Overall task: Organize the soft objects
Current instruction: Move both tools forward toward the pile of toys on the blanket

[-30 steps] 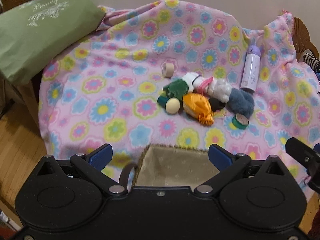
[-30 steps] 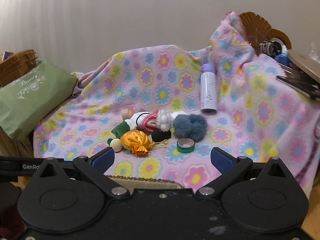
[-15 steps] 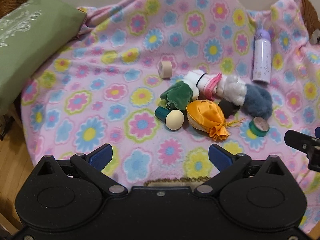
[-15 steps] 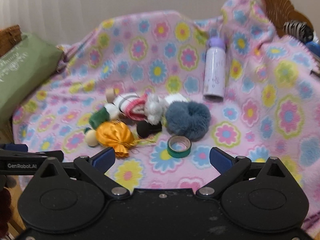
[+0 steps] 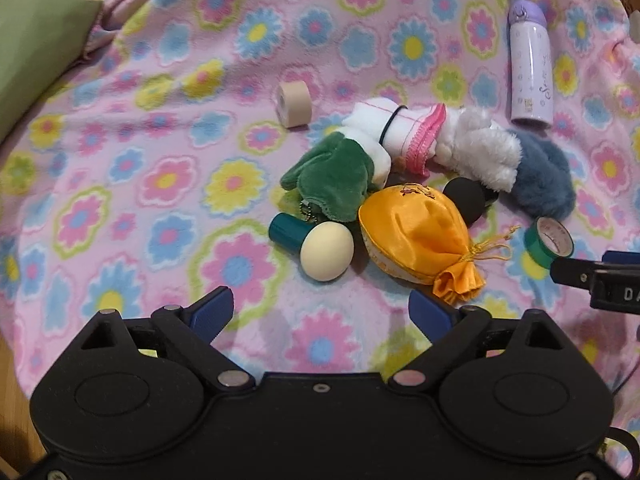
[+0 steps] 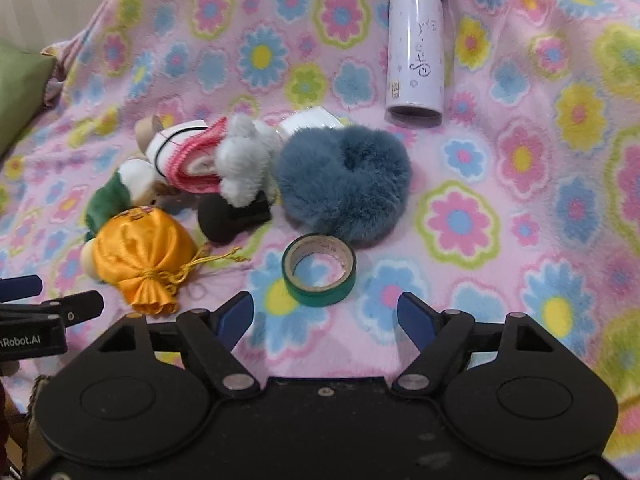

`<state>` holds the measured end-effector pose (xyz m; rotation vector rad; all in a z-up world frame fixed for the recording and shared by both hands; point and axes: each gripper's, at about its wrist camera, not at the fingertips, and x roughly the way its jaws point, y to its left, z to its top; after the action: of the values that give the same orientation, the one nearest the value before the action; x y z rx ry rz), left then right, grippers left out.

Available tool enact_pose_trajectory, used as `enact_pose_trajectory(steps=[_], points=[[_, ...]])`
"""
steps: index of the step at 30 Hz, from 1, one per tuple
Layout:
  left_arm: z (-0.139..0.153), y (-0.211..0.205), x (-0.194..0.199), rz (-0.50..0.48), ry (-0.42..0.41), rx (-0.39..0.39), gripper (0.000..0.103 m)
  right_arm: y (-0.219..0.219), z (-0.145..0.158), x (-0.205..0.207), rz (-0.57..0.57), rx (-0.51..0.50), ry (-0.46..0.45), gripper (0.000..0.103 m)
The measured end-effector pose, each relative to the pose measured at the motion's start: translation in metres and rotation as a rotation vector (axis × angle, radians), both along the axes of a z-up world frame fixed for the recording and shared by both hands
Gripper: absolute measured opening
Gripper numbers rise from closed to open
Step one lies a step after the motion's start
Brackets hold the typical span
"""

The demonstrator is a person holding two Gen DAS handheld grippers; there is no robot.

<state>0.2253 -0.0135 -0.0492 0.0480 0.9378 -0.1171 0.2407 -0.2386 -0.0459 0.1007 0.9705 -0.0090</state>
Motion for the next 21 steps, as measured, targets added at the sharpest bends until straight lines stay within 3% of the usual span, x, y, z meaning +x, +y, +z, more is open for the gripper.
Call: enact_pose_trajectory(steps=[9, 12, 15, 21], points=[[0.003, -0.007, 0.005, -0.046, -0.021, -0.058, 0.092, 0.002, -0.028, 0.032, 0.005, -0.039, 0.033, 0.083], [0.006, -0.007, 0.004, -0.049, -0.021, -0.079, 0.092, 0.004, -0.036, 0.036, 0.038, -0.020, 0.025, 0.103], [0.007, -0.007, 0.005, -0.053, -0.016, -0.090, 0.092, 0.016, -0.042, 0.035, 0.077, -0.081, 0.005, 0.103], [0.001, -0.008, 0.015, -0.044, 0.009, -0.111, 0.092, 0.012, -0.042, 0.036, 0.079, -0.068, 0.011, 0.103]])
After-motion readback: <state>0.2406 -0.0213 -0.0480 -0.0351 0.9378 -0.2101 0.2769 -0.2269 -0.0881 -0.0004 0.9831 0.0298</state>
